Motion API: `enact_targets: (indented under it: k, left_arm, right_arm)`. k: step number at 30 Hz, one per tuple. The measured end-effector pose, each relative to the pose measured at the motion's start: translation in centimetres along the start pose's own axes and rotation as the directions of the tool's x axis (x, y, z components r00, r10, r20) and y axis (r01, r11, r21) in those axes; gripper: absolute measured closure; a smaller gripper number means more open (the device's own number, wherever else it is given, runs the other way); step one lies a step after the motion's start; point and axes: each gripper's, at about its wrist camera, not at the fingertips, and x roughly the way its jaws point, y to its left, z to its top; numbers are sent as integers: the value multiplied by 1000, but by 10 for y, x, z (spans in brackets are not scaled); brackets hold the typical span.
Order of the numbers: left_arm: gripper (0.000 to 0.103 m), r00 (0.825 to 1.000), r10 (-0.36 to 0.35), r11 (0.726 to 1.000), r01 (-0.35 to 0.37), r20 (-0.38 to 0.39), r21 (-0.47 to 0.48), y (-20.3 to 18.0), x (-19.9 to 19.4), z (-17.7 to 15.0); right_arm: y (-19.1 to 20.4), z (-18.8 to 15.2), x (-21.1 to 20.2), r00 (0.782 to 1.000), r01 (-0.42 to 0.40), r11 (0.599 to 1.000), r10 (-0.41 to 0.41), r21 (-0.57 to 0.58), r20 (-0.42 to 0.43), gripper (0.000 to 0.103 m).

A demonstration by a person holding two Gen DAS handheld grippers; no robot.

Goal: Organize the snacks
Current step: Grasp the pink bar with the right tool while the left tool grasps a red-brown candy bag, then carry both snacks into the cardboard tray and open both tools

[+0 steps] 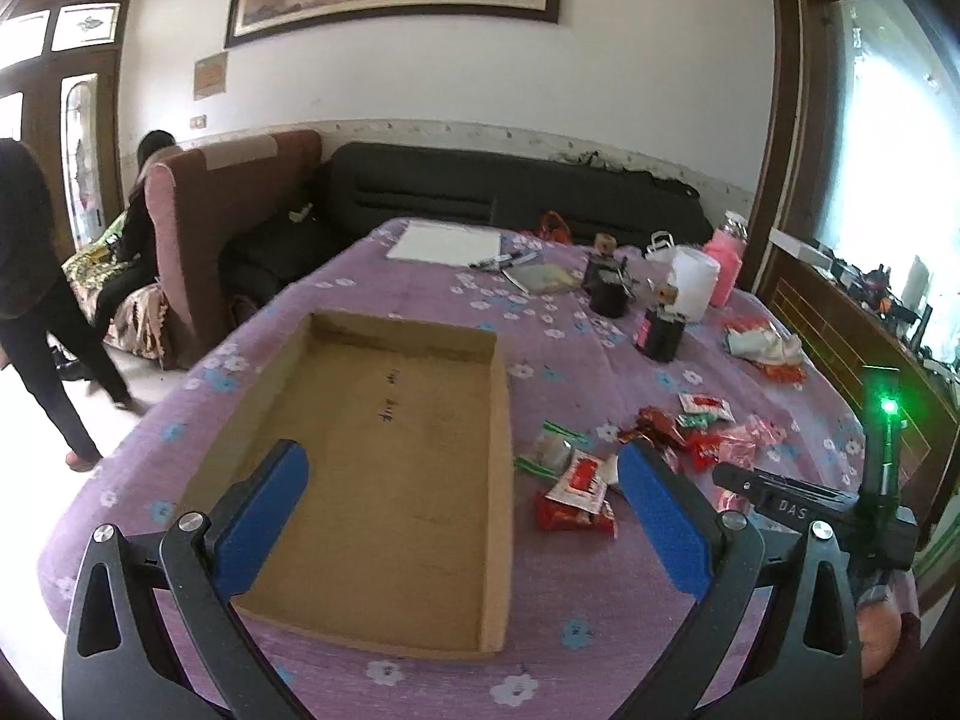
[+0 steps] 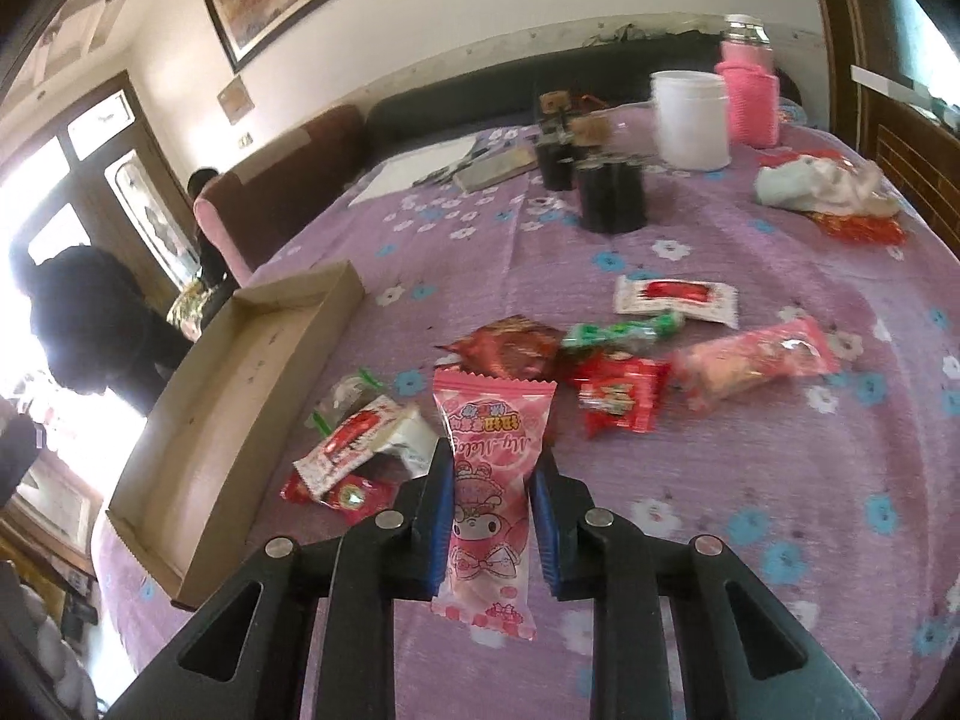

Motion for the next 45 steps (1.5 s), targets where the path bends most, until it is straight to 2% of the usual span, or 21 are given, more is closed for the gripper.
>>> enact_targets:
  k: [8,12,15,19,23,27,30,34,35,36,38,39,40,41,45]
  left_arm:
    - [0,998,-28,999,29,-60,21,-22,25,7]
    - [0,996,-67,998,66,-64,-6,-18,29,18]
    - [0,991,-89,996,90,-97,4,-23,43,22]
    - [1,967,-188,981,193,-172,9,-43,66,24]
    - [1,950,-208,971,229,-235,67,-79,96,29]
    - [1,916,-244,960,275,-318,53,-108,142,38]
    - [1,896,-253,955,292,-365,57,-126,173,37]
    - [2,890,-214,947,290,-402,139,-144,197,26]
    - [3,888,-206,943,292,-410,158,-147,200,23]
    - [11,887,-199,940,293,-417,176,-149,202,21]
    - [34,875,-189,926,310,-445,215,-156,208,15]
    - [56,863,-205,917,334,-463,217,-158,211,13]
    - [66,844,-239,909,368,-481,195,-159,211,12]
    - [67,842,-242,911,369,-482,186,-159,212,11]
    - [72,854,-246,912,364,-458,188,-160,202,11]
  right_arm:
    - [-29,-8,6,999,-5,997,9,71,-53,79]
    - [-29,-10,8,998,36,998,-33,54,-52,79]
    - [-28,-11,9,997,63,997,-60,46,-57,79]
    - [-32,-12,13,995,74,996,-70,55,-72,78]
    - [-42,-11,14,995,67,992,-59,104,-80,78]
    - [-48,-13,15,996,46,989,-34,143,-86,78]
    - [-52,-14,16,996,26,986,-10,167,-93,78]
    - [-56,-13,16,996,19,981,-2,191,-90,78]
    - [-56,-13,16,996,16,980,1,196,-90,78]
    - [-56,-13,16,996,15,980,2,197,-90,78]
    - [-56,-13,16,996,17,980,1,197,-89,78]
    - [-56,-14,16,996,18,981,-1,195,-89,78]
    - [-55,-14,16,996,21,981,-5,191,-88,78]
    - [-54,-15,16,996,26,982,-10,186,-88,78]
    - [-48,-16,16,996,57,986,-45,156,-77,79]
